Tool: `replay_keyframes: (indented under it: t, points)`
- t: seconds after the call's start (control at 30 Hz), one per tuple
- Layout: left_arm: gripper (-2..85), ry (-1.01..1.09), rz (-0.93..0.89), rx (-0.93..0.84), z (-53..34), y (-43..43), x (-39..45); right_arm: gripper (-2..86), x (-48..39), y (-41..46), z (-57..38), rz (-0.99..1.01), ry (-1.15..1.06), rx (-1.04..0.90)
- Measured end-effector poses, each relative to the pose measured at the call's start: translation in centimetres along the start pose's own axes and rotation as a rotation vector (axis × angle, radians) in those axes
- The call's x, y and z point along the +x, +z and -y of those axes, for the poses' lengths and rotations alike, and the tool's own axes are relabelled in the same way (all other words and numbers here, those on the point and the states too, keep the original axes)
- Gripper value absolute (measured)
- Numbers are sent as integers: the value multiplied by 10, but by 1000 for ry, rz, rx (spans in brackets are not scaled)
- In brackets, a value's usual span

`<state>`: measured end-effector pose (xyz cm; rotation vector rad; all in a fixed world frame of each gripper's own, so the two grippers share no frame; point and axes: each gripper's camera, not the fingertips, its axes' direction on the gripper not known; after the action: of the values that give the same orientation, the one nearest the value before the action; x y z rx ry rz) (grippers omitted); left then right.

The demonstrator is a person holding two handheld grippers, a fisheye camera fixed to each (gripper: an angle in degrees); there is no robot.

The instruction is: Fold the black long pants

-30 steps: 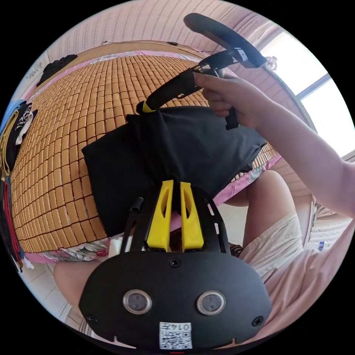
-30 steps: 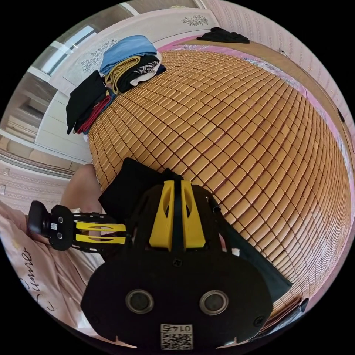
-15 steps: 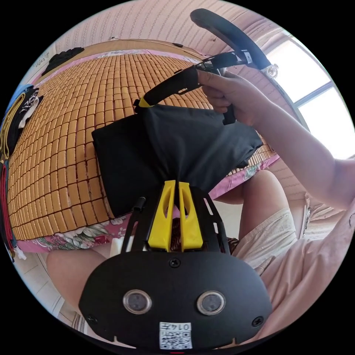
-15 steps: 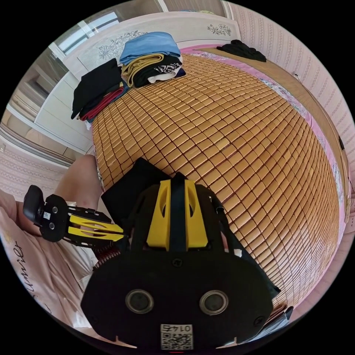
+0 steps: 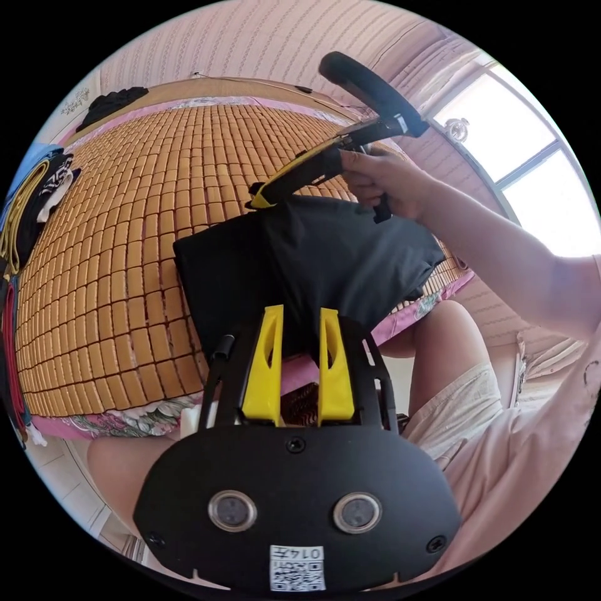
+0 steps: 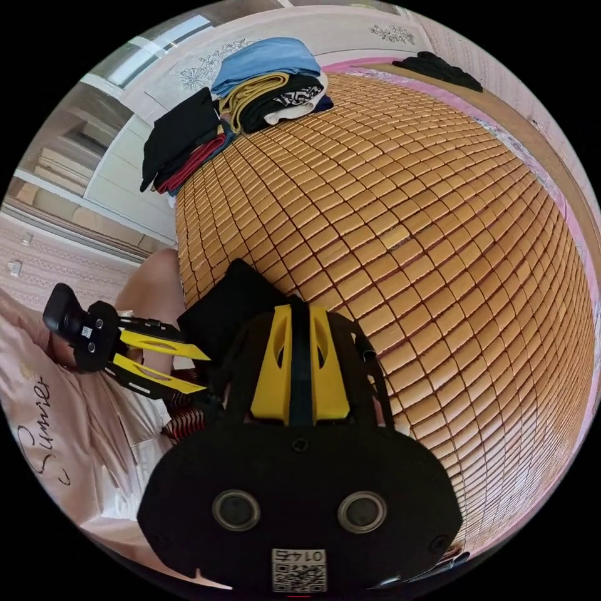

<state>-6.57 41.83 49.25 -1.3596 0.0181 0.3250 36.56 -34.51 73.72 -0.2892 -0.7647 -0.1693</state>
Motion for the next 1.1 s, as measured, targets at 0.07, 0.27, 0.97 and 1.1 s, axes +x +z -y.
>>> replay_keyframes:
  t: [0.07, 0.27, 0.97, 1.1]
  points:
    - [103, 5, 10, 14, 6, 2, 3, 43, -2, -12, -8, -6, -31, 39]
    - [118, 33, 30, -6, 26, 11, 19, 32, -8, -60, -39, 49, -106, 177]
    - [52, -100, 182, -71, 43, -56, 35, 25, 14, -77, -60, -30, 236, 280]
    - [50, 109, 99, -51, 79, -41, 95, 1, 11, -83, -138, -238, 369, 154]
